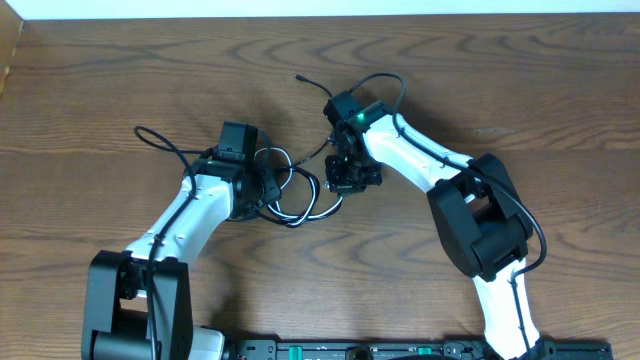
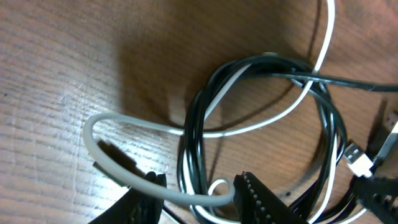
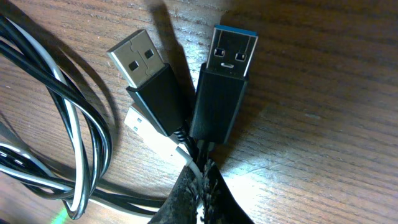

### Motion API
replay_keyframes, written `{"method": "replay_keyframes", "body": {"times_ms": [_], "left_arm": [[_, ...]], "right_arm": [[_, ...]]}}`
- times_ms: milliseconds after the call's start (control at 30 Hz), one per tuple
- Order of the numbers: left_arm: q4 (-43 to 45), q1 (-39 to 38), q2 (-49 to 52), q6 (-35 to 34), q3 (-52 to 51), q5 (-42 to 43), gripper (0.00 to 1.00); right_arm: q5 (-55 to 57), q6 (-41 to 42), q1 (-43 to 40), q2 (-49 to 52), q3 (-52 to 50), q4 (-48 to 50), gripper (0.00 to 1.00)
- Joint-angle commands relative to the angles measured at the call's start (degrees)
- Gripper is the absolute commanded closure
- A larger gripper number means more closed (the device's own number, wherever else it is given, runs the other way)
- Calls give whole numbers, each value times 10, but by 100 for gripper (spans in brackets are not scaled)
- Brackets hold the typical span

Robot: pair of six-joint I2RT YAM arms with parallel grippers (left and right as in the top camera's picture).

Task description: Untangle cables

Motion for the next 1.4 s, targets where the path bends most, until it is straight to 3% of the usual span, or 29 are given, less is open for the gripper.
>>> {"method": "replay_keyframes", "body": {"times_ms": [0, 267, 433, 700, 1033, 1200, 1367], "left_arm": [[10, -1, 14, -25, -17, -3, 61], [28, -1, 60, -54, -35, 2, 64], [56, -1, 68, -54, -35, 8, 92], [90, 2, 68, -61, -34, 67, 92], [162, 63, 68, -99, -34, 84, 93], [239, 102, 68, -99, -34, 200, 92], [276, 119, 68, -99, -34, 257, 92]], "right_arm": [[26, -4, 2, 35, -18, 1, 99], [26, -4, 2, 35, -18, 0, 99], [26, -4, 2, 35, -18, -3, 99], [-75, 6, 0, 35, -18, -4, 99], [-64, 65, -7, 35, -19, -2, 99], [-67, 160, -14, 35, -19, 14, 99], [-85, 245, -6, 36, -20, 71, 99]]}}
